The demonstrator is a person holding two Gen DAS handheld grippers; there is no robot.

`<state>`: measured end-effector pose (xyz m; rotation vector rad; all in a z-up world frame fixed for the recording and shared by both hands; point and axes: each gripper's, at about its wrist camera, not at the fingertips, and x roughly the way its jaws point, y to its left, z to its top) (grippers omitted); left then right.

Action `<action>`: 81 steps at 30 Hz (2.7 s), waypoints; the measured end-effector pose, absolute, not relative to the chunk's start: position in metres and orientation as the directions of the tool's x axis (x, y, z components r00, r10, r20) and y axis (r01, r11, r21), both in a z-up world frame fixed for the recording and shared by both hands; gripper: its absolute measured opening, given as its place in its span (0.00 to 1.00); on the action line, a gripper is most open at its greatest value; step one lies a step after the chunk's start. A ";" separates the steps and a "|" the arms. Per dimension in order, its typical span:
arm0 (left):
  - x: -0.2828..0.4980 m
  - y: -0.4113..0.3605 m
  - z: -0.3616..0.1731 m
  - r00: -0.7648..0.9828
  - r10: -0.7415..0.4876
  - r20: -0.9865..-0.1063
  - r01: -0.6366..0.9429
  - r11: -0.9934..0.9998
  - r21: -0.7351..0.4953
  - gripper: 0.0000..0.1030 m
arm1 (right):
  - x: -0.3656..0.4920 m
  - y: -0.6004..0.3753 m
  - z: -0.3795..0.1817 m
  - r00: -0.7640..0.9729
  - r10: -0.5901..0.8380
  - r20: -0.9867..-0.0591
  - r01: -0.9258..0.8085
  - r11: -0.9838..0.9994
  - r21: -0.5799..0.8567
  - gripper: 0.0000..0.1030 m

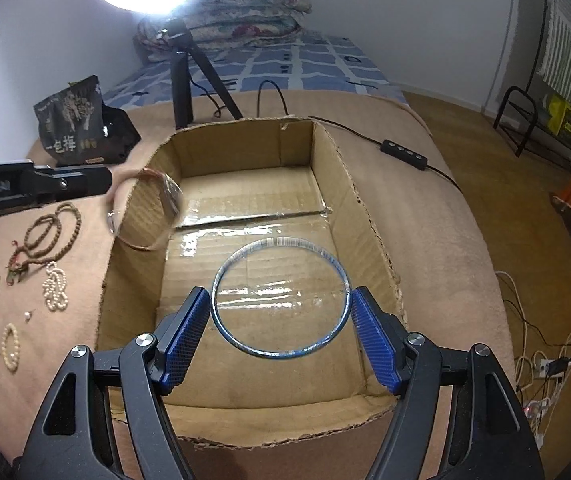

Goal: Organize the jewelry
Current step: 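Carry watch and bangle into the cardboard box and open both tools, then move the left tool to the yellow bead bracelet while the right approaches the pearl necklace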

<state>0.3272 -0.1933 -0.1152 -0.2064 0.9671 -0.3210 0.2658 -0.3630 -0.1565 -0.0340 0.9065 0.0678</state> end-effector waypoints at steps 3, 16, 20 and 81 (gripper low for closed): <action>0.325 -0.193 -0.111 0.545 -0.343 -0.765 0.183 0.939 -0.291 0.30 | 0.263 -0.364 -0.155 0.616 0.019 -0.788 -0.060 0.998 -0.023 0.73; 0.306 -0.174 -0.088 0.589 -0.293 -0.753 0.192 0.956 -0.222 0.30 | 0.248 -0.361 -0.136 0.651 0.035 -0.758 -0.054 0.999 0.000 0.73; 0.296 -0.159 -0.075 0.614 -0.265 -0.743 0.191 0.964 -0.186 0.30 | 0.240 -0.352 -0.125 0.668 0.048 -0.742 -0.068 0.998 0.004 0.73; 0.199 0.015 -0.196 0.302 -0.210 -0.930 0.144 0.974 -0.173 0.16 | 0.269 -0.154 -0.187 0.398 0.322 -0.859 -0.354 0.918 0.180 0.78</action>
